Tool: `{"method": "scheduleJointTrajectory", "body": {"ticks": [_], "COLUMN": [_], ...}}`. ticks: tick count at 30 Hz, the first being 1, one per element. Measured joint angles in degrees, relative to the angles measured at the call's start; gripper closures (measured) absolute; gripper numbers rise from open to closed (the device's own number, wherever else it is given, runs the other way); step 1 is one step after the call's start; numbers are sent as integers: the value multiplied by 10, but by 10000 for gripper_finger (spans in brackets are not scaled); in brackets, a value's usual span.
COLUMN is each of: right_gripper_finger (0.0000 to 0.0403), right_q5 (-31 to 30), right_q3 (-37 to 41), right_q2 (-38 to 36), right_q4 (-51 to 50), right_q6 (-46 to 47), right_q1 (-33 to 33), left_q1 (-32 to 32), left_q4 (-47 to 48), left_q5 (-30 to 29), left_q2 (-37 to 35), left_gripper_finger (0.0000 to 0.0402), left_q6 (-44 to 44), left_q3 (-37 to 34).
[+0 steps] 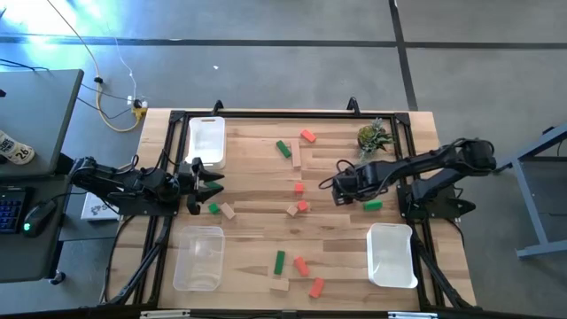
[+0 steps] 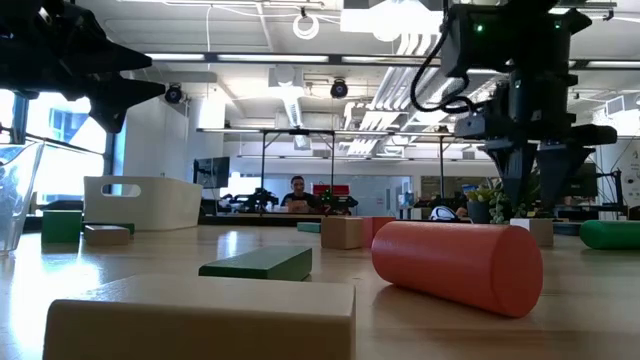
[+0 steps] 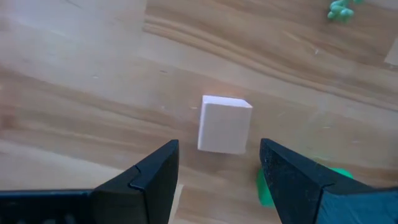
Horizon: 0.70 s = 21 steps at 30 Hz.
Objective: Sort & place blocks by color
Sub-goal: Put the brown block into the bottom white bin
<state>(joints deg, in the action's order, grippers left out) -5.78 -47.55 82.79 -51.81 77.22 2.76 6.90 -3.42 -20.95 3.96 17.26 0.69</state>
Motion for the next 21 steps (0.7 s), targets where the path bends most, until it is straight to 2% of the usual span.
{"method": "scheduleJointTrajectory", "body": {"ticks": [16, 21], "right_gripper_finger": [192, 219], "right_q5": [-26, -25], "right_q3": [0, 0], "right_q2": [89, 97], "right_q4": [34, 37], "right_q6": [9, 8], "right_q1": [-6, -6], "left_q1": [0, 0], "left_q4": [0, 0], "left_q5": [-3, -3], "left_q2": [0, 0], "left_gripper_finger": [191, 191], "left_q6": [-25, -25], "left_q3": [0, 0]}}
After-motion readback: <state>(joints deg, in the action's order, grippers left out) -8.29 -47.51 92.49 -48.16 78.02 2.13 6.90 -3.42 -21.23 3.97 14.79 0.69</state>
